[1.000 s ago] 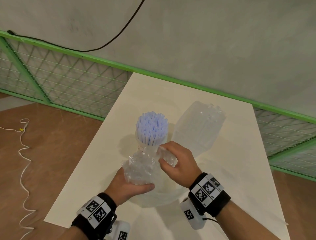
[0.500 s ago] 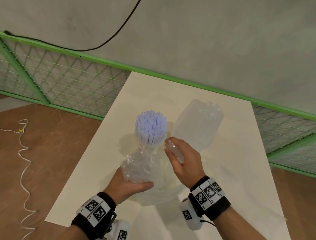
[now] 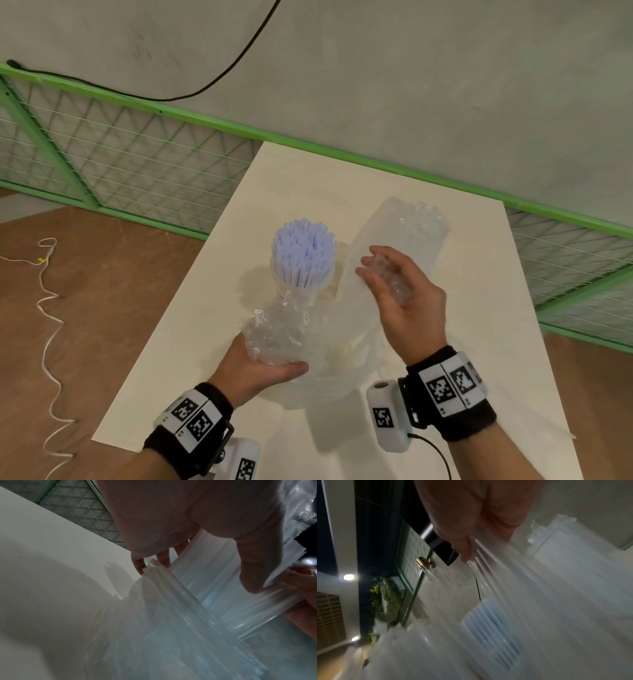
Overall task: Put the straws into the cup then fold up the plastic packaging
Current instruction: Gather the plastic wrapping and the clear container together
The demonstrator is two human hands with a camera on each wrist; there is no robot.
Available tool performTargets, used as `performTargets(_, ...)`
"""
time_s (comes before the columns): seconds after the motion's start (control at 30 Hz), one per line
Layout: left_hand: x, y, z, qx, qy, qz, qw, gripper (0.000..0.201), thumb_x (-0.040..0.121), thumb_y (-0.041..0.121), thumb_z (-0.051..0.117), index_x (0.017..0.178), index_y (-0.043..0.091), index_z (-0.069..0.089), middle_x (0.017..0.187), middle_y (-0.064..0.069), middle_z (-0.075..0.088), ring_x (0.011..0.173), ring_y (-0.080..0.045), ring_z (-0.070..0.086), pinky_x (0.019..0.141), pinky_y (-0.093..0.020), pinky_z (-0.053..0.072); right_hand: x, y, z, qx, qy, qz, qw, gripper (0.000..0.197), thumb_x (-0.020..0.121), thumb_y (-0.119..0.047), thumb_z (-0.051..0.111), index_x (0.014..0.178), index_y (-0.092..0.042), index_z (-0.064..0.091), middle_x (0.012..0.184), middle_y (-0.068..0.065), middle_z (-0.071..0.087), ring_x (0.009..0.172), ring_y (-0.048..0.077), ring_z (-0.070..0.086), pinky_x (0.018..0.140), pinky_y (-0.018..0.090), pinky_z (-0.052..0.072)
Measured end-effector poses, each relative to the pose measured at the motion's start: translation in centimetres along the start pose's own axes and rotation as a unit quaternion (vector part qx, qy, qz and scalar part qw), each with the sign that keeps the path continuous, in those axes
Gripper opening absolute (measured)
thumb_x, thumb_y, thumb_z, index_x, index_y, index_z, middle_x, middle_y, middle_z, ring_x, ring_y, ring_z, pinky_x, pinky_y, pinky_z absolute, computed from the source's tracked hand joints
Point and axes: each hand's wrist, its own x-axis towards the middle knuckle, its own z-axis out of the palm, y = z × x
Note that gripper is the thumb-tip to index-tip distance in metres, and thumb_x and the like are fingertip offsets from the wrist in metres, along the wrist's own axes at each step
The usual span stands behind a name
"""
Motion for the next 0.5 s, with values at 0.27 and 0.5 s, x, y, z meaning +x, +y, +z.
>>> performTargets(0.27, -0.1, 0.0, -0.3, -0.007, -0.004, -0.011, 1.0, 0.053, 0.059, 0.005, 0.09, 0.104, 0.021, 0.068, 0.096, 0.003, 0.077, 0.091, -0.011, 0.073, 0.073, -0.015, 0.054, 4.3, -4.8, -5.0, 0.066, 0.095, -0.092, 0.989, 0.028, 0.088, 0.007, 0.066, 0.115, 0.002, 0.06, 0.1, 0.017, 0.068, 0.093, 0.033, 0.07, 0.083, 0.053, 0.058)
performTargets(0.5, -0.1, 0.4, -0.1, 0.0, -0.01, -0.001, 1.0, 0.052, 0.057, 0.009, 0.091, 0.101, 0.023, 0.068, 0.094, 0.006, 0.077, 0.088, -0.007, 0.072, 0.071, -0.012, 0.052, 10.6, -6.1, -10.1, 0.115, 0.17, -0.158, 0.966, 0.027, 0.093, -0.008, 0.067, 0.118, -0.006, 0.056, 0.108, 0.022, 0.063, 0.1, 0.042, 0.065, 0.085, 0.047, 0.057)
